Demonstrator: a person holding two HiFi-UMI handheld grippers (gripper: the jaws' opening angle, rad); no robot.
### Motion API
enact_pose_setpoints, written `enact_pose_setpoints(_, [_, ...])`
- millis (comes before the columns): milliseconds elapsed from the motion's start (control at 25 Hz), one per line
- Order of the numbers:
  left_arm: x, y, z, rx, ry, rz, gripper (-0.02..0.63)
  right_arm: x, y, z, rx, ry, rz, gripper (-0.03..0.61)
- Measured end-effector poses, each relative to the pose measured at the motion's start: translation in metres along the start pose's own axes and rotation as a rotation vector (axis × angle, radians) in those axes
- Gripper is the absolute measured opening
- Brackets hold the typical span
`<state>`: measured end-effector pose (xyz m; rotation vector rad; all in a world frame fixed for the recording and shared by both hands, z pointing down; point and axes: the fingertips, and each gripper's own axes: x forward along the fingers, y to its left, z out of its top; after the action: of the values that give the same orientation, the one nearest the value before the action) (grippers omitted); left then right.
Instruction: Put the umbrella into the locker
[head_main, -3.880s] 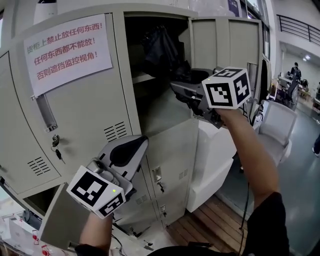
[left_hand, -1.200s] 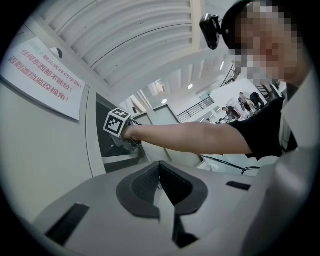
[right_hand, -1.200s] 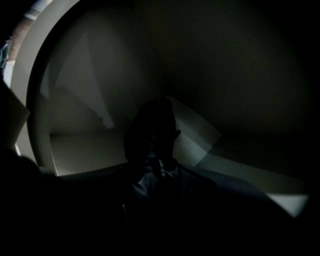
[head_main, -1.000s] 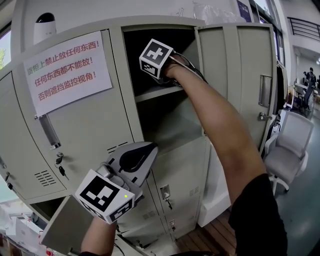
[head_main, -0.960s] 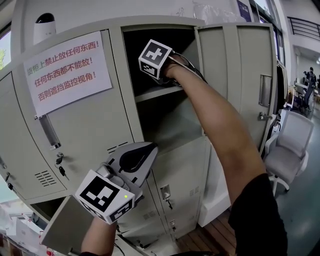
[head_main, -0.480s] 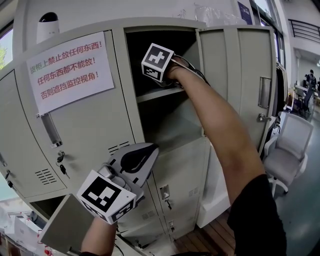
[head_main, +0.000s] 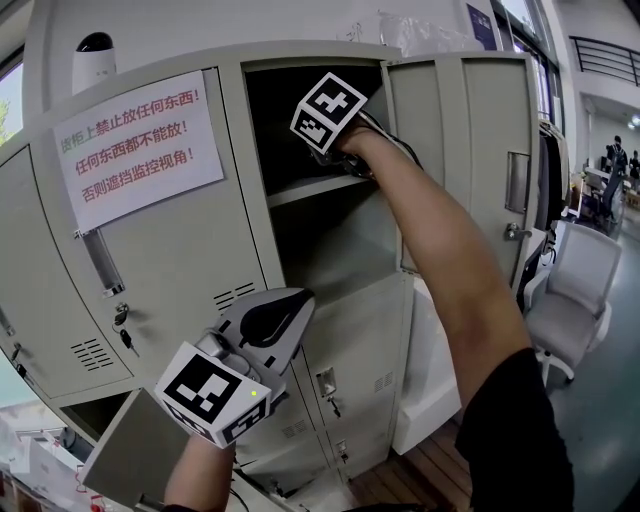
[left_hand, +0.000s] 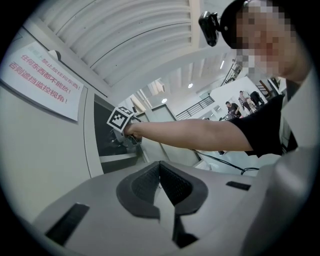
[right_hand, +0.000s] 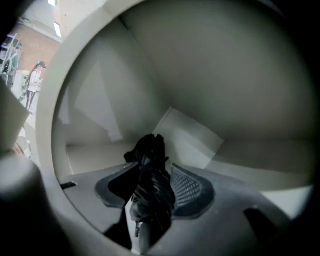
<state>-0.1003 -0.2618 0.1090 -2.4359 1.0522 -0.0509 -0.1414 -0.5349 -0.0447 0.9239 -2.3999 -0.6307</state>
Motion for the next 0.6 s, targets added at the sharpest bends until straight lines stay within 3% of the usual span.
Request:
enact_pose_setpoints(200, [0.001, -0.006, 0.001, -0.010, -0.003, -0.012, 0.015, -0.026, -0.005, 0.022, -0.016, -0.095, -0.068, 0.190])
enact_pose_setpoints(600, [-0.001, 0.003, 0.014, -0.048, -0.044, 0.005, 0.015, -0.082, 0.015, 0.051, 0.003, -0.293, -0.099, 0.105])
